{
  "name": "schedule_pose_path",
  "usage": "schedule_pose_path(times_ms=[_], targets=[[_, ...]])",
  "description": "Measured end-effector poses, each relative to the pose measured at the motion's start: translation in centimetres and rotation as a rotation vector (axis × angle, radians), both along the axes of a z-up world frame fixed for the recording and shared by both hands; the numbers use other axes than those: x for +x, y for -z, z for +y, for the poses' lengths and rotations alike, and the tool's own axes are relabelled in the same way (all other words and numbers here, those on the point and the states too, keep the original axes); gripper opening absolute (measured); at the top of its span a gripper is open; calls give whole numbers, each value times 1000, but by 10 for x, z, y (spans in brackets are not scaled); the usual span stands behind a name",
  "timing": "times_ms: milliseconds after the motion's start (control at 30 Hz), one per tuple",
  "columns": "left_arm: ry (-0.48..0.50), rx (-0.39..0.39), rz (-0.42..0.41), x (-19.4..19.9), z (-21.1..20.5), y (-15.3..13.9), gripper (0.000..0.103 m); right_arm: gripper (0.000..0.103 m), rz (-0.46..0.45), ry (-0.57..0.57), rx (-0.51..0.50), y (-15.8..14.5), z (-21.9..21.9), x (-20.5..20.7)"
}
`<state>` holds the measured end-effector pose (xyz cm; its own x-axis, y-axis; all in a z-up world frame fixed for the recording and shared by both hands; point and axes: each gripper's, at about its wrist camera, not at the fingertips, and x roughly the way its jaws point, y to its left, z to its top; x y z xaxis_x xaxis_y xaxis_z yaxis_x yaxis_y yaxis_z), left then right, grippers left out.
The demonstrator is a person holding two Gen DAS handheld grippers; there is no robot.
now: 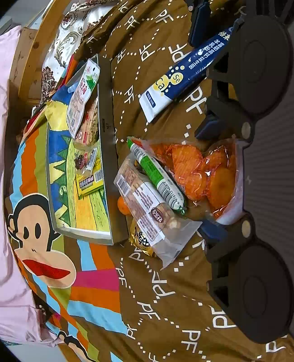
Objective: Organize snacks
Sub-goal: 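Grasp orange chips bag with left tool while right tool holds blue stick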
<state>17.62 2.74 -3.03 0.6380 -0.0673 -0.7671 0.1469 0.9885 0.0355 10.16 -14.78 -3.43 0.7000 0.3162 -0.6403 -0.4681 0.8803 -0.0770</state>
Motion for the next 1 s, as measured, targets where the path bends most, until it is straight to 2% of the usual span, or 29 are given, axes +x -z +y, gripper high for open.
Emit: schedule_pose_path(times_ms=[167,333,433,500,633,800,867,1000], targets=[[-24,-20,16,4,3,2,77,51,25,3,39,7,0,15],[-15,9,9,0,-2,1,72,57,56,9,68,13,-1,24],[-31,-9,13,-4,-1,0,71,51,74,20,91,14,-4,25],[-44,-33,5,-8,0,0,71,42,88,22,104,14,-5,24],[-76,-81,6,-19,1,-3,67,40,113,32,127,10,-9,22],[-71,-97,16,-36,-5,-8,66,39,126,50,107,4,-15,12],[-63,-78,10,-39,-9,-8,67,39,114,54,85,1,-17,6],[-66,-70,18,-32,-12,-6,74,40,72,36,31,3,-14,-2]])
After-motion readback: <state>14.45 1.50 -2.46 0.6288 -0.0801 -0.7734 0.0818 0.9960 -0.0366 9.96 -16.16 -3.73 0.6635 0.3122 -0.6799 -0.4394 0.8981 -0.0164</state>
